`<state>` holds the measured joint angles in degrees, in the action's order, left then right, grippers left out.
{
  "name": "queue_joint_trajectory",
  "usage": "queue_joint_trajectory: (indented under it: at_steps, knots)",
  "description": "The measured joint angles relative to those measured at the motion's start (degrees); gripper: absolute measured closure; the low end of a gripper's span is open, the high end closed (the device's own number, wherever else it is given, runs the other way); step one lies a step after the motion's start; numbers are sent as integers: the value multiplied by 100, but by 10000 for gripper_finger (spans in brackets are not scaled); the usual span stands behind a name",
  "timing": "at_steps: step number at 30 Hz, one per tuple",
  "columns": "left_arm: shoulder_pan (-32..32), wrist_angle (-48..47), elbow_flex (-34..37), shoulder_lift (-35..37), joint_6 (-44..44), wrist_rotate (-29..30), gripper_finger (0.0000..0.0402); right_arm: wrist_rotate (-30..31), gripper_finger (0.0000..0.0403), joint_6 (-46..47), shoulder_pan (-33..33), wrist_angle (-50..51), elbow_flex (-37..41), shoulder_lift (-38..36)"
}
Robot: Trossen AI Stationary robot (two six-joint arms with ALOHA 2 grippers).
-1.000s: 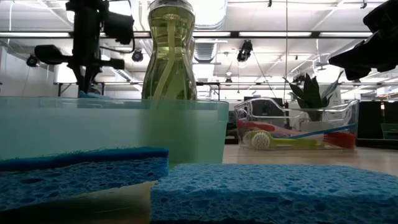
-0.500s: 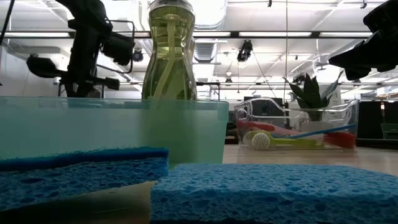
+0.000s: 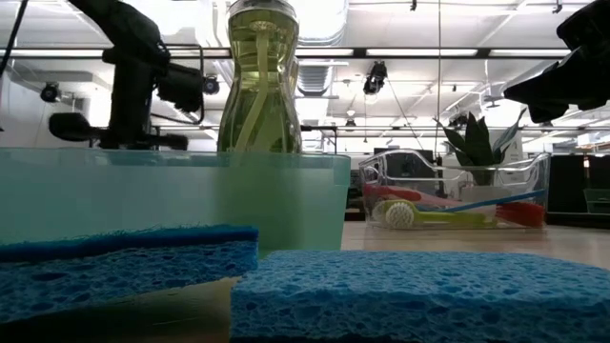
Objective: Pick & Place Kitchen Sink Supplies
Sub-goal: Put the blue sponge into the left transparent bin
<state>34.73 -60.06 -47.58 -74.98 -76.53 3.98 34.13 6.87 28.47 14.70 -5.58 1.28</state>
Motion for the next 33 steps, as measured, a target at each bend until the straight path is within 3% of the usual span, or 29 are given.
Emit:
queue_joint_trajectory:
  at_steps: [19,33]
  knots:
    - [165,213,112,-26,237,12,399,-2,394,0,0,0,0,0]
    - [167,96,128,-16,201,59,336,0,394,0,-2,1,0,0]
